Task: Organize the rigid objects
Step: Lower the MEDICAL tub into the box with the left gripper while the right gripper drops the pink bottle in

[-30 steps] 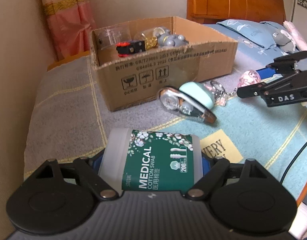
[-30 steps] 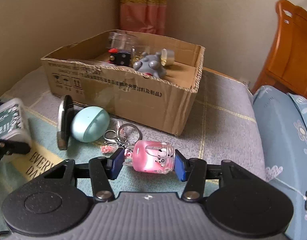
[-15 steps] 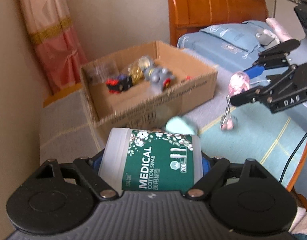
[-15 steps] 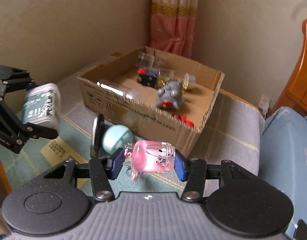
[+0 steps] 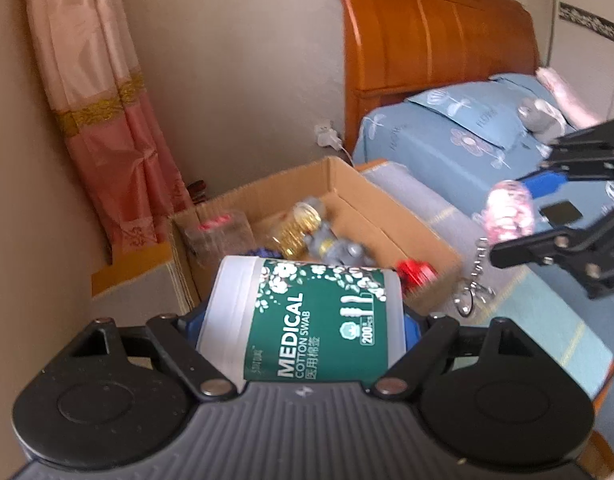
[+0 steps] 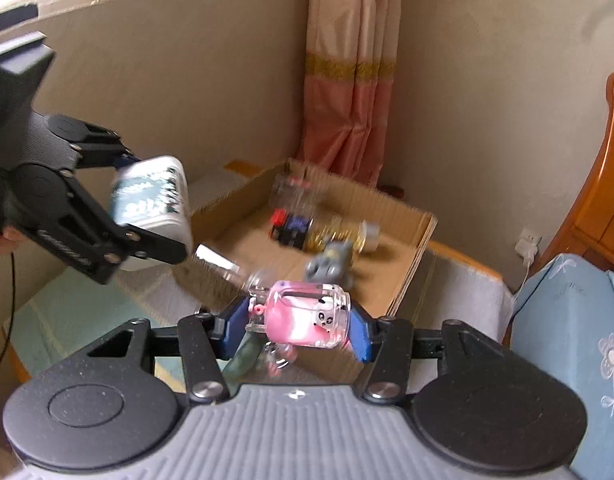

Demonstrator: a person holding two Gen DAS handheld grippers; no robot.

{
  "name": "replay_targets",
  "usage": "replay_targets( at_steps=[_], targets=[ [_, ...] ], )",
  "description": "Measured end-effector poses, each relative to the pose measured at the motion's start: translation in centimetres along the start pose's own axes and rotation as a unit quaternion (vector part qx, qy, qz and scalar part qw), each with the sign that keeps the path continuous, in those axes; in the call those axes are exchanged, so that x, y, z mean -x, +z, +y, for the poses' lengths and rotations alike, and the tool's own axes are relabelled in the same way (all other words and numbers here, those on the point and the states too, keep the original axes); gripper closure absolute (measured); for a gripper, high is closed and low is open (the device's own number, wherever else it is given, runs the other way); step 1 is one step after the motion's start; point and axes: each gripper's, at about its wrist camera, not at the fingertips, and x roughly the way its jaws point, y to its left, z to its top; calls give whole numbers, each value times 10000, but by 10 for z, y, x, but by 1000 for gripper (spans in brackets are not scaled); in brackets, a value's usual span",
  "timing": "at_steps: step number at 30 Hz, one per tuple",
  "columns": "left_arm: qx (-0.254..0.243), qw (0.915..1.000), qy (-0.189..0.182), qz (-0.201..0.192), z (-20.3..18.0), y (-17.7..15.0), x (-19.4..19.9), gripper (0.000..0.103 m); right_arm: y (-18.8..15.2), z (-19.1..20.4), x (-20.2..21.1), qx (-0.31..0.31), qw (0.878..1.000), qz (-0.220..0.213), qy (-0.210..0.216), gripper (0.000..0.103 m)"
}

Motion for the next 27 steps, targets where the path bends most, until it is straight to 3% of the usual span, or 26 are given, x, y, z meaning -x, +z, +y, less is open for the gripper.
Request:
replay_targets(
  at_steps=[9,14,27],
  targets=[
    [310,9993,175,115,16,23,-47,18,35,-16,-8,-7,9998,-128,-167,46],
    [618,9972,400,103,21,18,-70,9,44,-22,-21,-15,9997,-91,-225,46],
    [632,9970,413,-147,9,-18,-43,4,53,-39,-57,-169,9992,17,-372,46]
  ],
)
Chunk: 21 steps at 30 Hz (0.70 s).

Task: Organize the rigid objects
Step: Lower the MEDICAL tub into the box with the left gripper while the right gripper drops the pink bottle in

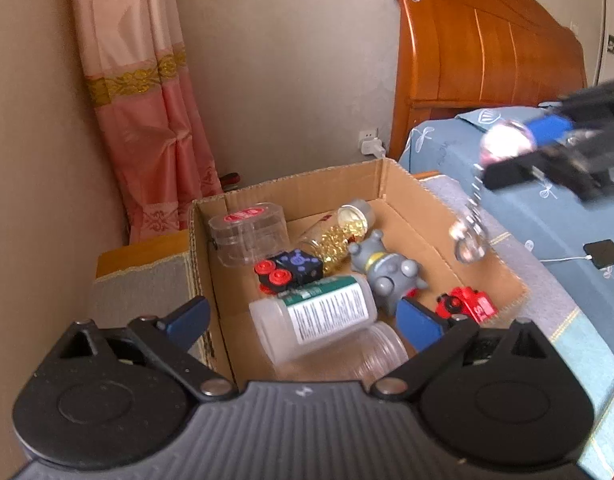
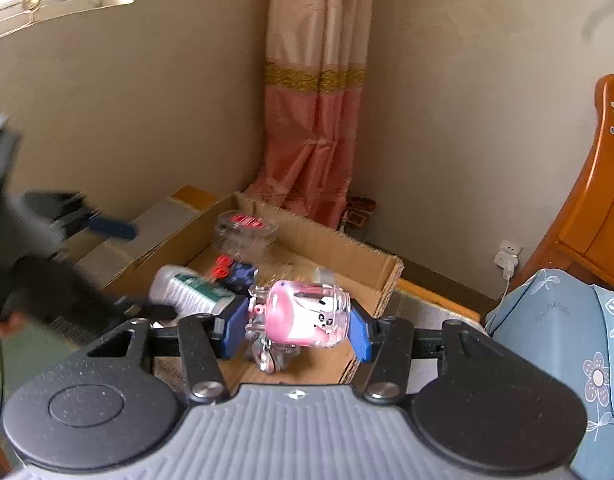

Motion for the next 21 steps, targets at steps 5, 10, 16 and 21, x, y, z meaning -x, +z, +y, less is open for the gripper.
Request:
replay_targets(
  at_steps=[5,10,16,21],
  targets=[
    [-41,9998,-39,-208,-4,-12,18,1,12,-13,-17,-164,9998,48,-127,46],
    [-39,9996,42,-283,-3,-23,30,1,19,-17,-43,-187,9989,253,-359,46],
    [-91,9991,215,-365,-2,-35,39,1,24,-16,-66,-365,9976,302,-497,7],
    [4,9992,254,-302,0,-45,43,1,18,-6,-53,-336,9979,186,-515,0]
  ],
)
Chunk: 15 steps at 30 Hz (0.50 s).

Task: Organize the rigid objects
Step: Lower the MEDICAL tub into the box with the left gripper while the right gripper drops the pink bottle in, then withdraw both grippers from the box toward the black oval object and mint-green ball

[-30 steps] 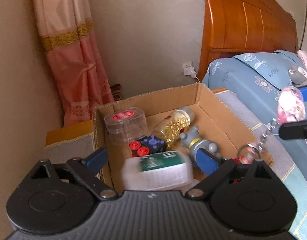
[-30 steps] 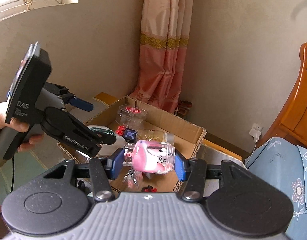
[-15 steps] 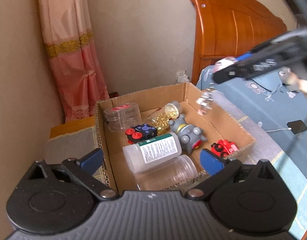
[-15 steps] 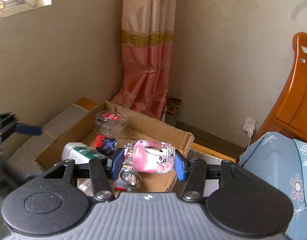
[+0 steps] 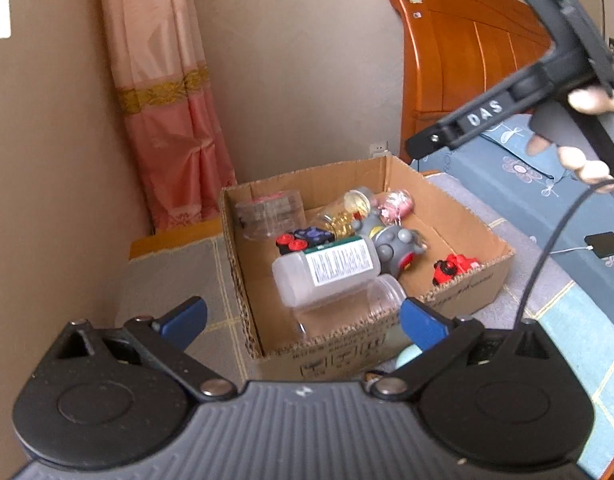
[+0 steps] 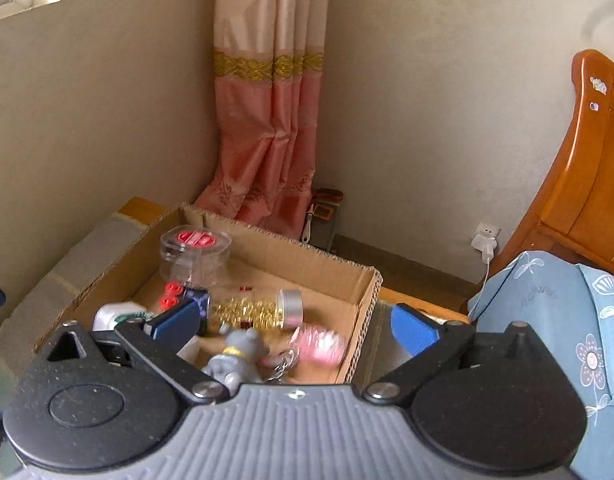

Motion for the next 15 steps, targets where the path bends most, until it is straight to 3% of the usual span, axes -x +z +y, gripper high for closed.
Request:
replay_targets(
  at_steps=[7,15],
  targets=[
    [82,9999,42,79,-7,-10,15,1,-19,17,24,128,9999,-4,-40,0],
    [191,9995,254,-11,-17,-21,41,1,-45,34,55,-148,9999,-50,66,0]
  ],
)
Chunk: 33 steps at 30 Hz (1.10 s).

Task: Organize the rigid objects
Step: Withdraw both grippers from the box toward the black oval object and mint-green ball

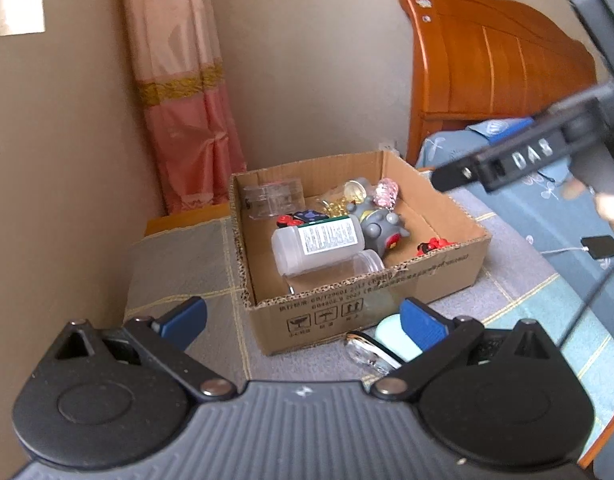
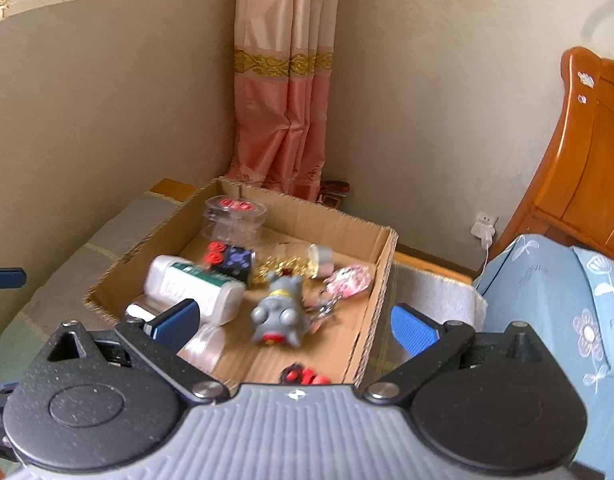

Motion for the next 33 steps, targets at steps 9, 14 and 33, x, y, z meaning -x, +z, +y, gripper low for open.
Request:
replay_targets(
  at_steps=[9,14,33],
  targets=[
    [196,9992,337,-80,-7,-16,20,1,-48,22,34,-477,9986,-209,44,0],
    [431,9980,471,-35,-4,-31,24,1,-82,32,44,-635,9969,-432,-194,0],
    [657,9946,789,177,18,-59,8,1,-145,48,-30,-1198,9910,267,-526,0]
  ],
)
